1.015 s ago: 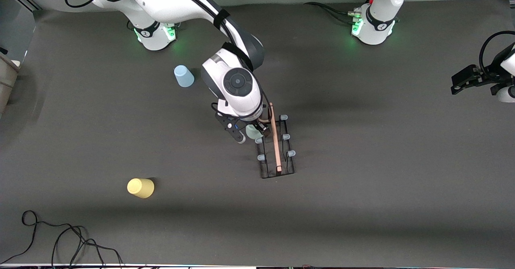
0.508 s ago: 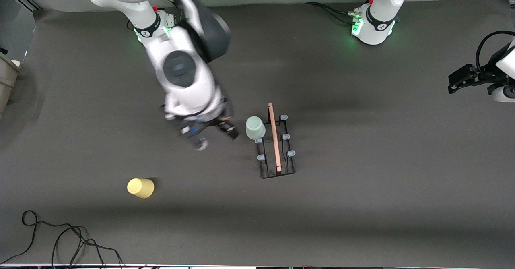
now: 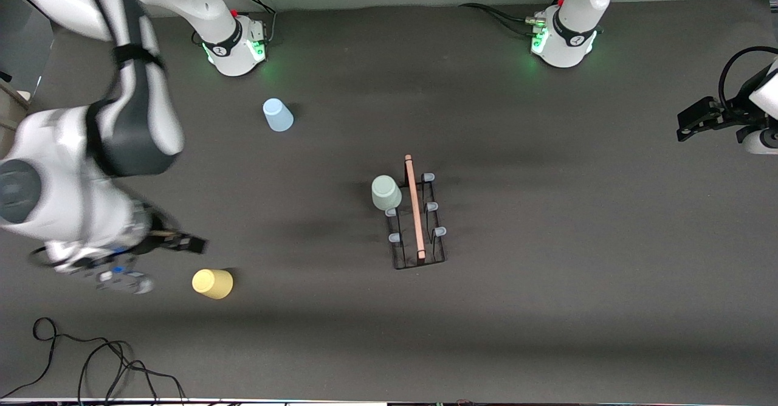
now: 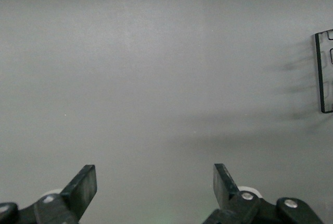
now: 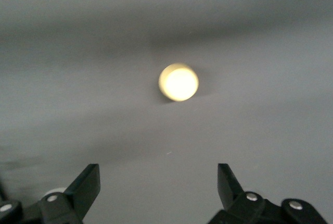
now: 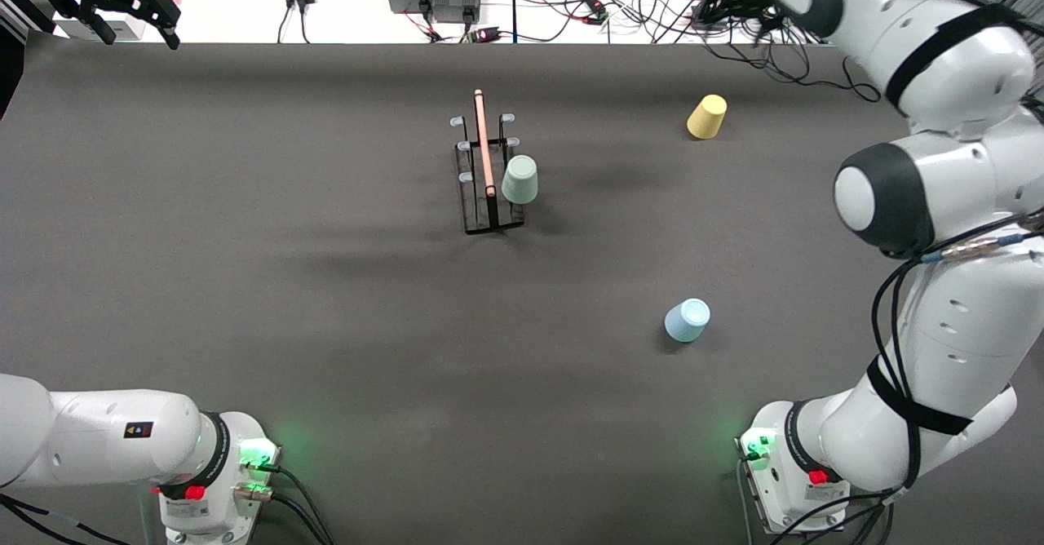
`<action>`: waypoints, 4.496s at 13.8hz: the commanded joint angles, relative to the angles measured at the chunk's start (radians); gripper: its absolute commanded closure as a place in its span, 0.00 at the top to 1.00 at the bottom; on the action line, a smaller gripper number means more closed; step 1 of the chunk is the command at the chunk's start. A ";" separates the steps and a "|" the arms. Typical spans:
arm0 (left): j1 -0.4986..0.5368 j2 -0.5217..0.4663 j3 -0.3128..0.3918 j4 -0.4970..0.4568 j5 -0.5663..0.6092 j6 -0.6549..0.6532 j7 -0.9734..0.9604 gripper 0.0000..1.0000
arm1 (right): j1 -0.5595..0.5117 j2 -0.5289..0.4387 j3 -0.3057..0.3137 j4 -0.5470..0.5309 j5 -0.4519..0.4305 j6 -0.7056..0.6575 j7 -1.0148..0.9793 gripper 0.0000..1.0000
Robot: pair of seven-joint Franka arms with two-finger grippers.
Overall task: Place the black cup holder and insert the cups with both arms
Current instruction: 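Lower the right gripper around the yellow cup and close it, then lift the yellow cup and carry it toward the holder with the right gripper, then lower the yellow cup into the holder slot beside the green cup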
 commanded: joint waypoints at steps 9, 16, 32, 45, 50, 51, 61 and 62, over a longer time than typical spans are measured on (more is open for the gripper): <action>-0.007 0.000 0.005 0.011 0.011 -0.037 0.001 1.00 | -0.055 0.201 0.010 -0.210 0.190 0.533 -0.330 1.00; -0.007 -0.002 0.005 0.013 0.011 -0.037 0.001 1.00 | -0.048 0.232 0.015 -0.302 0.191 0.629 -0.338 0.80; 0.002 0.009 0.005 0.011 -0.002 -0.013 -0.067 1.00 | 0.180 -0.077 0.012 -0.020 0.056 -0.022 0.448 0.00; 0.004 0.019 0.012 0.013 -0.031 -0.013 -0.080 1.00 | 0.429 0.247 0.109 0.286 0.085 0.156 1.328 0.00; 0.004 0.024 0.012 0.011 -0.031 -0.013 -0.078 1.00 | 0.429 0.308 0.108 0.286 0.075 0.204 1.330 0.00; 0.004 0.024 0.012 0.011 -0.031 -0.013 -0.078 1.00 | 0.429 0.314 0.108 0.284 0.073 0.221 1.330 0.00; 0.004 0.024 0.012 0.008 -0.029 -0.016 -0.077 1.00 | 0.443 0.417 0.109 0.281 0.062 0.339 1.330 0.00; 0.004 0.024 0.012 0.008 -0.029 -0.014 -0.077 1.00 | 0.445 0.423 0.108 0.281 0.062 0.343 1.331 0.00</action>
